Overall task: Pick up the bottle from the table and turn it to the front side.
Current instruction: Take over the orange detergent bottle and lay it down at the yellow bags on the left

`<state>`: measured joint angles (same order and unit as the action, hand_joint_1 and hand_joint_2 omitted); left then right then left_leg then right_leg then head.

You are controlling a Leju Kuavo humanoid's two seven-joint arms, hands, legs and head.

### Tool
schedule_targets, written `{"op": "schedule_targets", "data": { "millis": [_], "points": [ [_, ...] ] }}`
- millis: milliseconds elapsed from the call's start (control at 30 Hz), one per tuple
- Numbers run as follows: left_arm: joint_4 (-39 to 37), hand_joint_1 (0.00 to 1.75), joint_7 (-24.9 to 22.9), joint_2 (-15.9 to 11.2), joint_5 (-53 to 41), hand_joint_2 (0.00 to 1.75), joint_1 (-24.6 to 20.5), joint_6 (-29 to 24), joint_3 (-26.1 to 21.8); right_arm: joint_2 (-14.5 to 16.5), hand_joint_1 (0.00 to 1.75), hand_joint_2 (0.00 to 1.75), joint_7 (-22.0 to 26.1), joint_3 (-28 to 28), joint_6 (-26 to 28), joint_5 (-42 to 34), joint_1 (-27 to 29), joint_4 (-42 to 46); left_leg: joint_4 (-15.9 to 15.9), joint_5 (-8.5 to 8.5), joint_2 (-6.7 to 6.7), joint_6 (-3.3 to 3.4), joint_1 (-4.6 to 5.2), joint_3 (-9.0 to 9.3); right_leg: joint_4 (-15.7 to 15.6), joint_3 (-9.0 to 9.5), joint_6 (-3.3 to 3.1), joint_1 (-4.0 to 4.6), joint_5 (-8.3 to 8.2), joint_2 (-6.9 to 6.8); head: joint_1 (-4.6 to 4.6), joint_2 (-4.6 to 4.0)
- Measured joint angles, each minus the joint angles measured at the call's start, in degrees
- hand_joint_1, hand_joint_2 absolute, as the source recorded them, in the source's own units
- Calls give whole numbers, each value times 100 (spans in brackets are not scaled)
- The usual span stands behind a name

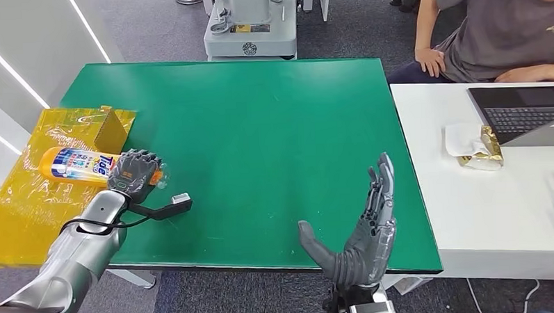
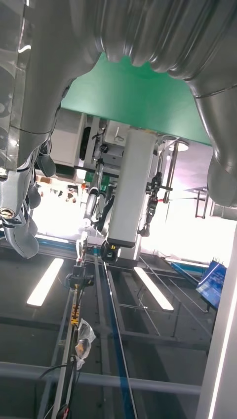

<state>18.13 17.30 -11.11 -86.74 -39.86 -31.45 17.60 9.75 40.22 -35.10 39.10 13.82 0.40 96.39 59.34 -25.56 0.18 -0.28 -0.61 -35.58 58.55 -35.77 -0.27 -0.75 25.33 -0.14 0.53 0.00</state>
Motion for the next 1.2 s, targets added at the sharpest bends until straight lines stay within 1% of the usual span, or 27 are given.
{"op": "schedule_targets", "data": {
  "millis": [133, 267, 300, 400, 433, 567, 767, 867, 933, 1000, 1100, 1200],
  "points": [
    [-37, 175, -51, 1, -1, 175, -1, -39, 182, -1, 0, 175, 0, -2, 0, -1, -1, -2, 0, 0, 0, 0, 0, 0, 0, 0, 0, 0, 0, 0, 0, 0],
    [-62, 175, -58, 1, -1, 175, -2, -61, 251, -2, 0, 175, 0, -2, 0, -1, -1, -2, 0, 0, 0, 0, 0, 0, 0, 0, 0, 0, 0, 0, 0, 0],
    [-66, 146, -58, 0, -1, 175, -2, -61, 257, -2, 0, 175, 0, -2, 0, -1, -1, -2, 0, 0, 0, 0, 0, 0, 0, 0, 0, 0, 0, 0, 0, 0],
    [-84, 15, -85, -1, 1, 175, -1, -61, 297, -3, 0, 175, 0, -4, 0, -4, -1, -2, 0, 0, 0, 0, 0, 0, 0, 0, 0, 0, 0, 0, 1, 0],
    [-92, 0, -114, -2, 1, 175, 1, -62, 317, -6, 0, 175, 0, -6, 0, -10, -3, -2, 0, 0, 0, 0, 0, 0, 0, 0, 0, 0, 0, 0, 1, 0],
    [-128, 0, -229, -9, 1, 175, 24, -77, 373, -15, 0, 175, 0, -25, 0, -79, -13, -8, 0, 0, 0, 0, 0, -1, 1, 1, 0, 0, 0, 0, 1, 0],
    [-157, 0, -276, -33, 13, 175, 94, -173, 382, -15, 0, 175, 0, -57, 0, -162, -63, -45, -1, 0, -1, 0, 0, -2, 1, 1, 0, 0, 0, -2, -1, 0],
    [-164, 0, -320, -54, 22, 175, 116, -454, 382, -15, 0, 175, 0, -69, 0, -187, -89, -75, -1, 0, -1, 0, 0, -2, 1, 1, 0, 0, 0, -2, 0, 0],
    [-162, 0, -408, -75, 17, 175, 134, -674, 380, -15, 0, 175, 0, -77, 0, -186, -103, -92, -1, 0, -1, 0, 0, -2, 1, 1, 0, 0, 0, -2, 1, 0],
    [-88, 0, -527, -99, 9, 175, 180, -781, 366, -15, 0, 175, 0, -86, 0, -182, -110, -103, -1, 0, -1, 0, 0, -1, 1, 1, 0, 0, 0, -2, 1, 0],
    [444, 0, -715, -162, 2, 175, 373, -806, 256, -15, 0, 175, 0, -97, 0, -182, -117, -124, 0, 0, -1, 0, 0, -1, 1, 0, 0, 0, 0, -1, 0, 0],
    [1376, 0, -750, -203, 2, 175, 650, -820, -1, -15, 0, 175, 0, -104, 0, -187, -124, -143, 0, 0, -1, 0, 0, -1, 0, 0, 0, 0, 0, -2, 1, 0]
  ]
}}
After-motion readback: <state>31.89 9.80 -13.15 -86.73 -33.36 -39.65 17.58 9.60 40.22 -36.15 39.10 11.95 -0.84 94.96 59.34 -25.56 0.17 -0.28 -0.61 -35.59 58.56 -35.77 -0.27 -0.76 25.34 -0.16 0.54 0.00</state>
